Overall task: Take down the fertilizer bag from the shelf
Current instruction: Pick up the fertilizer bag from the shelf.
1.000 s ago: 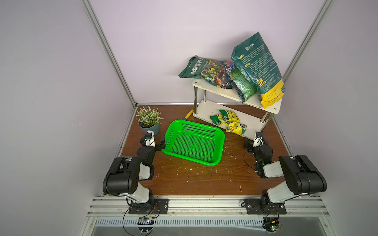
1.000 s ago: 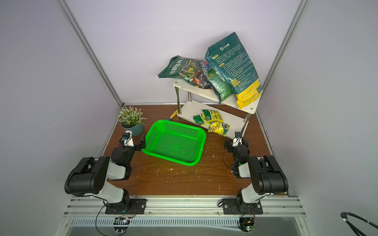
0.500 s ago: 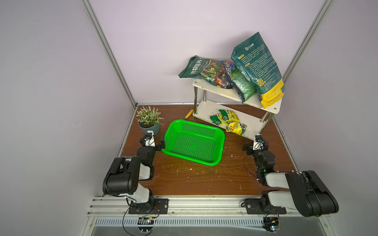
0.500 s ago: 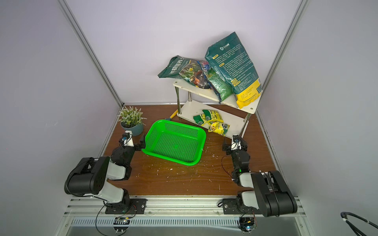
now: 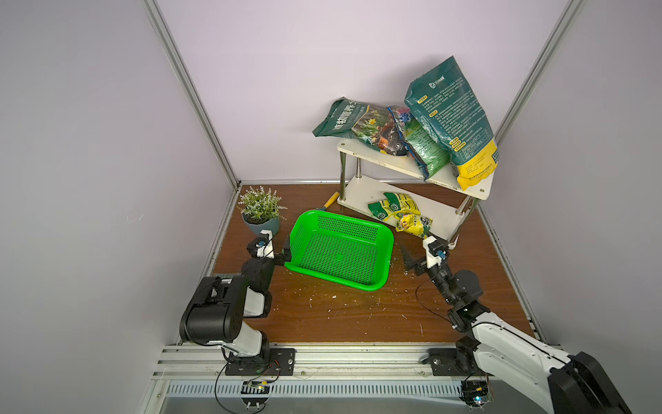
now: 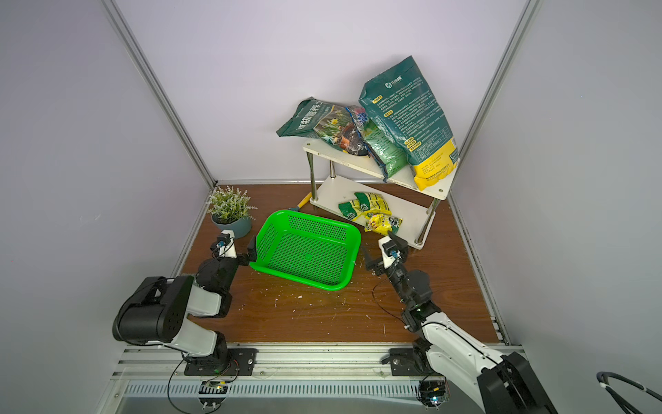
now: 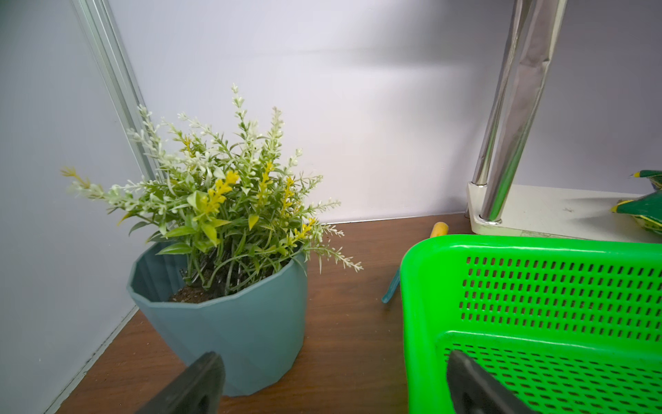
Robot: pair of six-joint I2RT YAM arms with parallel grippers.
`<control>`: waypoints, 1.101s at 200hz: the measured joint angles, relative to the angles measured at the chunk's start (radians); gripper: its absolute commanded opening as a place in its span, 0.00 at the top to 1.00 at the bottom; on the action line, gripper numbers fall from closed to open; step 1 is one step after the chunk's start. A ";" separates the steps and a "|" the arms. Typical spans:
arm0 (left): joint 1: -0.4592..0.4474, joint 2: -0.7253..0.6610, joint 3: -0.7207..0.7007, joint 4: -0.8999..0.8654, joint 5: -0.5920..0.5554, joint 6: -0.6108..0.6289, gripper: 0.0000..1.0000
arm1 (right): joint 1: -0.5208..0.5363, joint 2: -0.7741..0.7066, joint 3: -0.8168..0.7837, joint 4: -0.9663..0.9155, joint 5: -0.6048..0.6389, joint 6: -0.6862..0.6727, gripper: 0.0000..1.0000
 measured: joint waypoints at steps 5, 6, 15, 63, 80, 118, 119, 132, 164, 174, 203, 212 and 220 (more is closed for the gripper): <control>-0.002 -0.001 0.000 0.000 -0.005 0.000 0.00 | 0.066 -0.003 0.043 -0.042 0.019 -0.014 0.01; -0.002 -0.001 0.000 0.000 -0.005 0.000 0.00 | 0.074 -0.003 0.049 -0.047 0.023 -0.016 0.01; -0.004 -0.006 0.000 -0.006 -0.018 0.000 0.00 | 0.179 -0.005 0.122 -0.106 0.076 -0.043 0.02; -0.031 -0.195 -0.072 -0.082 -0.208 -0.023 0.00 | 0.470 0.145 0.601 -0.391 0.375 -0.175 0.08; -0.041 -0.301 -0.114 -0.095 -0.307 -0.050 0.00 | 0.492 0.243 0.782 -0.461 0.497 -0.228 0.06; -0.045 -0.536 -0.127 -0.212 -0.413 -0.129 0.00 | 0.472 0.349 1.030 -0.607 0.679 -0.305 0.07; -0.045 -0.538 -0.126 -0.214 -0.414 -0.129 0.00 | 0.471 0.352 1.041 -0.614 0.683 -0.305 0.07; -0.045 -0.548 -0.105 -0.248 -0.414 -0.149 0.00 | 0.448 0.373 1.141 -0.674 0.721 -0.309 0.06; -0.048 -0.493 -0.022 -0.328 -0.315 -0.216 0.00 | 0.350 0.409 1.387 -0.847 0.785 -0.282 0.01; -0.054 -0.497 -0.003 -0.349 -0.271 -0.262 0.00 | 0.296 0.431 1.479 -0.933 0.781 -0.249 0.01; -0.141 -0.600 0.078 -0.470 -0.193 -0.426 0.00 | 0.117 0.521 1.722 -1.161 0.749 -0.131 0.01; -0.161 -0.634 0.142 -0.566 -0.178 -0.486 0.00 | 0.075 0.554 1.785 -1.223 0.734 -0.101 0.01; -0.172 -0.645 0.220 -0.652 -0.159 -0.526 0.00 | 0.051 0.583 1.839 -1.273 0.715 -0.079 0.01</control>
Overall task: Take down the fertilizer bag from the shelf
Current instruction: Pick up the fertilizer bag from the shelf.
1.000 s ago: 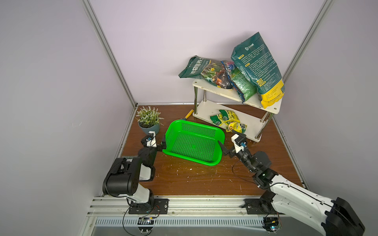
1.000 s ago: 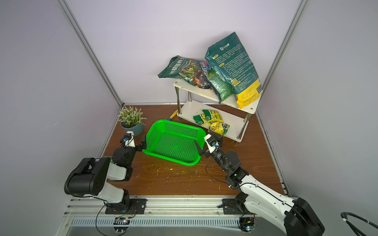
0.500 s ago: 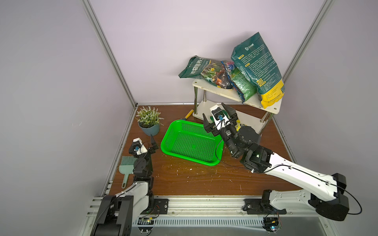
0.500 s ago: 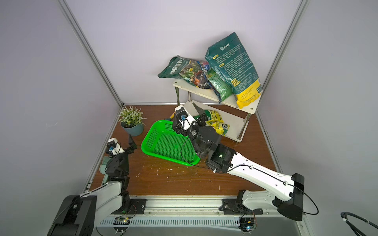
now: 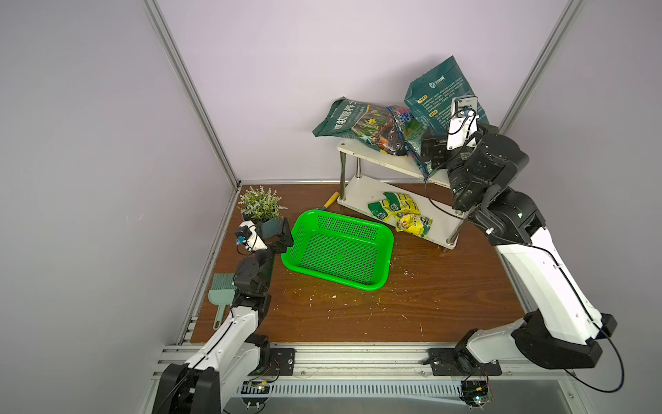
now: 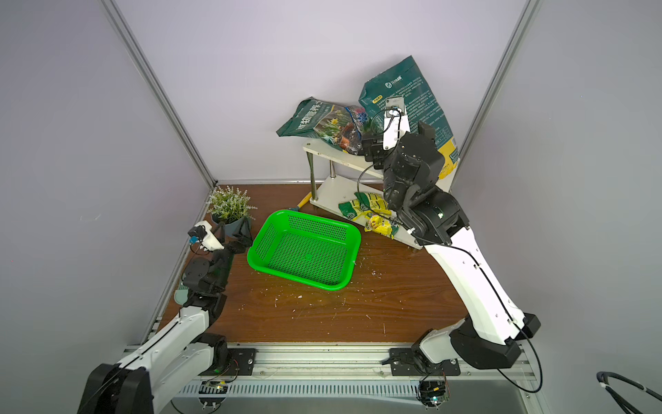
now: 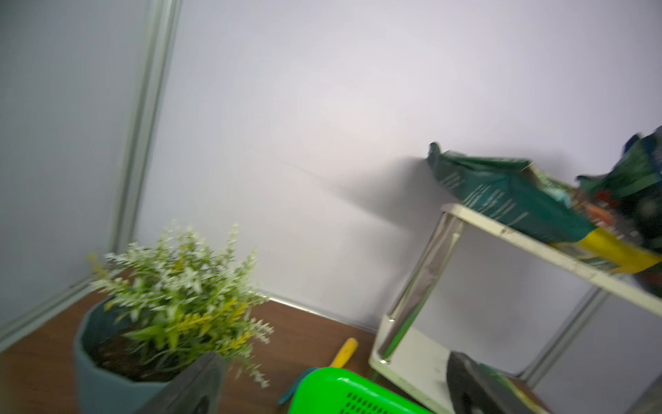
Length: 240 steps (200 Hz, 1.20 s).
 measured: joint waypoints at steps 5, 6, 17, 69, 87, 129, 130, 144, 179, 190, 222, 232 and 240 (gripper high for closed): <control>-0.004 0.005 0.059 -0.058 0.021 -0.015 0.00 | -0.013 0.024 0.039 -0.034 -0.016 0.011 0.01; -0.004 0.006 0.068 -0.068 0.025 -0.016 0.00 | -0.014 0.027 0.045 -0.038 -0.016 0.012 0.01; -0.008 0.034 0.194 -0.179 0.074 -0.042 0.00 | -0.029 0.082 0.129 -0.105 -0.042 0.034 0.02; -0.022 0.198 0.258 -0.386 0.283 -0.195 0.00 | -0.042 0.282 0.283 -0.256 -0.073 0.050 0.04; -0.051 0.235 0.285 -0.482 0.296 -0.205 0.00 | -0.043 0.306 0.245 -0.262 -0.061 0.039 0.04; -0.090 0.209 0.296 -0.599 0.208 -0.238 0.00 | -0.070 0.303 0.106 -0.233 -0.012 0.017 0.05; -0.090 0.209 0.296 -0.603 0.205 -0.239 0.00 | -0.071 0.302 0.104 -0.231 -0.011 0.017 0.05; -0.091 0.207 0.298 -0.624 0.185 -0.240 0.00 | -0.084 0.282 0.053 -0.208 -0.011 0.014 0.06; -0.092 0.186 0.297 -0.659 0.151 -0.246 0.00 | -0.089 0.186 -0.035 -0.158 -0.012 0.012 0.07; -0.092 0.174 0.296 -0.662 0.140 -0.248 0.00 | -0.089 0.137 -0.068 -0.137 -0.013 0.008 0.09; -0.092 0.163 0.296 -0.665 0.140 -0.255 0.00 | -0.089 -0.022 -0.176 -0.042 -0.065 0.008 0.12; -0.092 0.167 0.296 -0.669 0.146 -0.254 0.00 | -0.089 -0.062 -0.201 -0.015 -0.082 0.010 0.12; -0.092 0.171 0.299 -0.674 0.150 -0.253 0.00 | -0.090 -0.086 -0.214 0.004 -0.095 0.010 0.12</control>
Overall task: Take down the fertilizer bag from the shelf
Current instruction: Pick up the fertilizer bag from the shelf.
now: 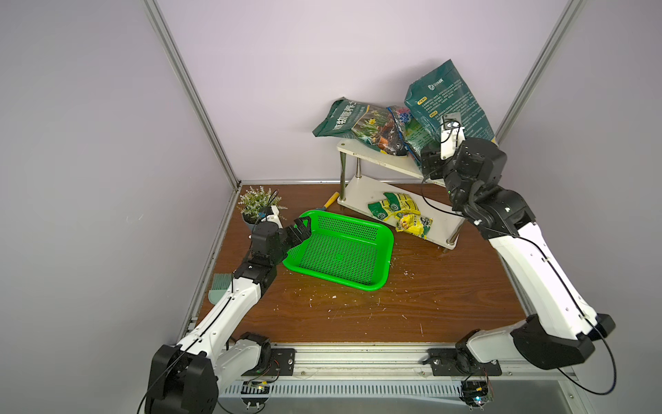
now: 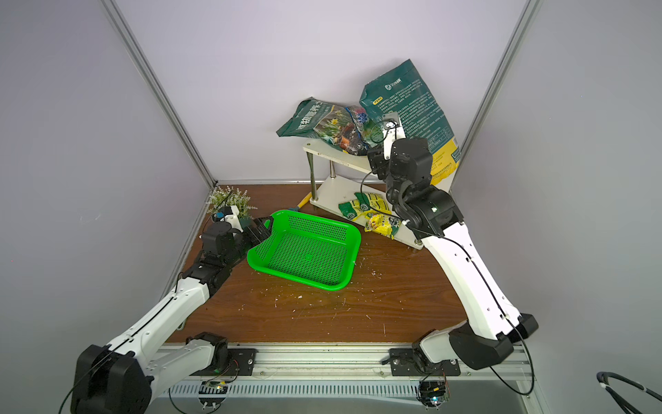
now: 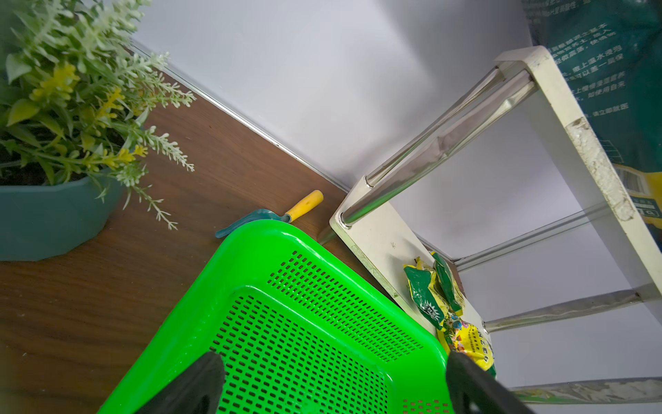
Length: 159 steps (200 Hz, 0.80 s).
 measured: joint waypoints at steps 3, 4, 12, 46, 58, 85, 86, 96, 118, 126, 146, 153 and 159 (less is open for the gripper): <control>0.000 0.002 0.001 -0.002 0.001 0.001 0.00 | 0.000 -0.006 -0.001 0.006 -0.002 -0.001 0.11; 0.000 0.003 0.001 -0.002 0.002 0.002 0.00 | 0.000 -0.006 -0.001 0.006 -0.002 -0.001 0.11; 0.000 0.008 0.004 -0.006 0.005 0.005 0.00 | 0.000 -0.013 0.002 0.021 0.000 -0.005 0.11; 0.000 0.014 0.006 -0.011 0.049 0.022 0.00 | 0.000 0.071 0.111 0.024 0.032 -0.035 0.10; 0.000 0.011 0.006 -0.008 0.063 0.023 0.00 | 0.000 0.112 0.143 0.017 0.041 -0.042 0.10; 0.000 -0.017 0.004 -0.003 0.068 0.027 0.00 | 0.000 0.182 0.168 -0.020 0.056 -0.061 0.06; 0.000 -0.018 0.004 -0.003 0.068 0.027 0.00 | 0.000 0.183 0.168 -0.021 0.056 -0.062 0.06; 0.000 -0.030 0.004 0.000 0.068 0.029 0.00 | 0.000 0.199 0.168 -0.031 0.064 -0.073 0.03; 0.000 -0.047 0.003 0.006 0.069 0.029 0.00 | -0.005 0.222 0.168 -0.036 0.090 -0.092 0.01; 0.000 -0.049 0.002 0.010 0.069 0.029 0.00 | -0.009 0.227 0.168 -0.036 0.101 -0.094 0.01; 0.000 -0.050 -0.006 0.013 0.076 0.029 0.00 | -0.027 0.243 0.190 -0.043 0.129 -0.091 0.01; 0.000 -0.050 -0.009 0.014 0.078 0.029 0.00 | -0.038 0.249 0.199 -0.043 0.136 -0.090 0.01; 0.000 -0.049 -0.010 0.014 0.080 0.029 0.00 | -0.047 0.252 0.206 -0.043 0.140 -0.090 0.01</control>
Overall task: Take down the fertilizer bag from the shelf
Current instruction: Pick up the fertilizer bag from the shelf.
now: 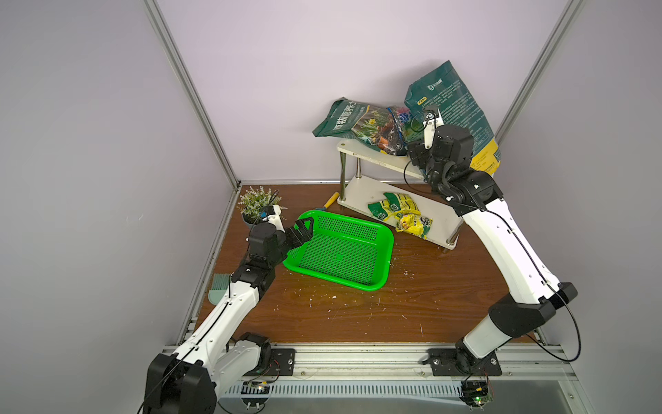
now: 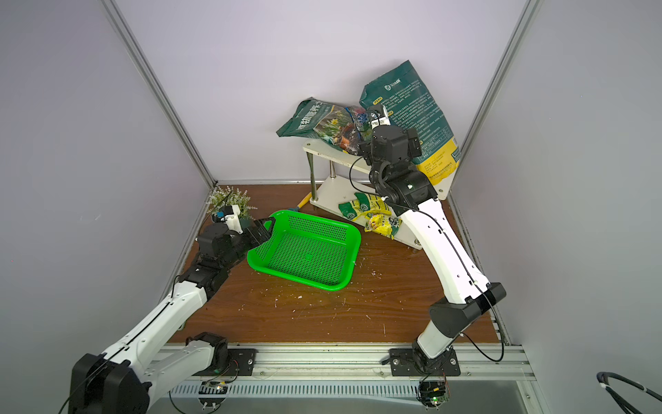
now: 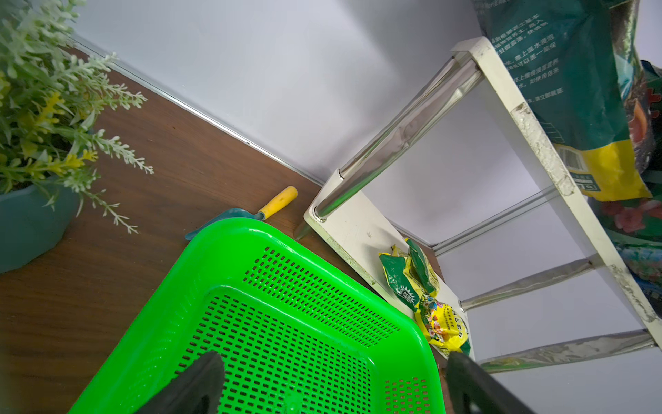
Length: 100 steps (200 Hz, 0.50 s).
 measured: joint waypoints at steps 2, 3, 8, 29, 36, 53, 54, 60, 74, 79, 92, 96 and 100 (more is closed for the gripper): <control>0.000 0.000 0.000 0.000 0.000 0.000 0.00 | -0.003 0.001 0.002 0.000 0.001 0.000 0.01; 0.000 0.000 0.000 0.000 0.001 0.000 0.00 | -0.004 0.001 0.003 0.000 0.002 0.000 0.01; 0.000 0.000 0.000 0.003 0.003 0.000 0.00 | -0.011 0.001 0.007 0.001 0.003 0.000 0.01; 0.000 0.001 0.000 0.013 0.008 0.000 0.00 | -0.035 0.001 0.017 0.003 -0.002 0.000 0.01; 0.000 0.001 0.000 0.016 0.011 0.000 0.00 | -0.040 0.001 0.018 0.003 -0.004 0.000 0.01; 0.000 0.001 0.000 0.019 0.013 0.000 0.00 | -0.049 0.009 0.019 0.002 -0.007 0.001 0.01; 0.000 0.001 0.000 0.019 0.013 0.000 0.00 | -0.050 0.010 0.019 0.002 -0.007 0.001 0.01; 0.000 0.001 0.000 0.019 0.014 0.000 0.00 | -0.051 0.016 0.022 0.000 -0.008 0.001 0.01; 0.000 0.001 -0.001 0.019 0.014 0.000 0.00 | -0.058 0.048 0.050 -0.010 -0.008 0.005 0.01; 0.000 0.001 -0.001 0.019 0.014 0.000 0.00 | -0.060 0.060 0.061 -0.013 -0.008 0.007 0.01; 0.000 0.002 -0.001 0.019 0.014 0.000 0.00 | -0.073 0.097 0.091 -0.023 -0.010 0.013 0.01; 0.000 0.002 -0.001 0.019 0.014 0.000 0.00 | -0.077 0.106 0.097 -0.027 -0.009 0.015 0.01; 0.000 0.002 -0.001 0.019 0.014 0.000 0.00 | -0.081 0.115 0.102 -0.030 -0.011 0.018 0.02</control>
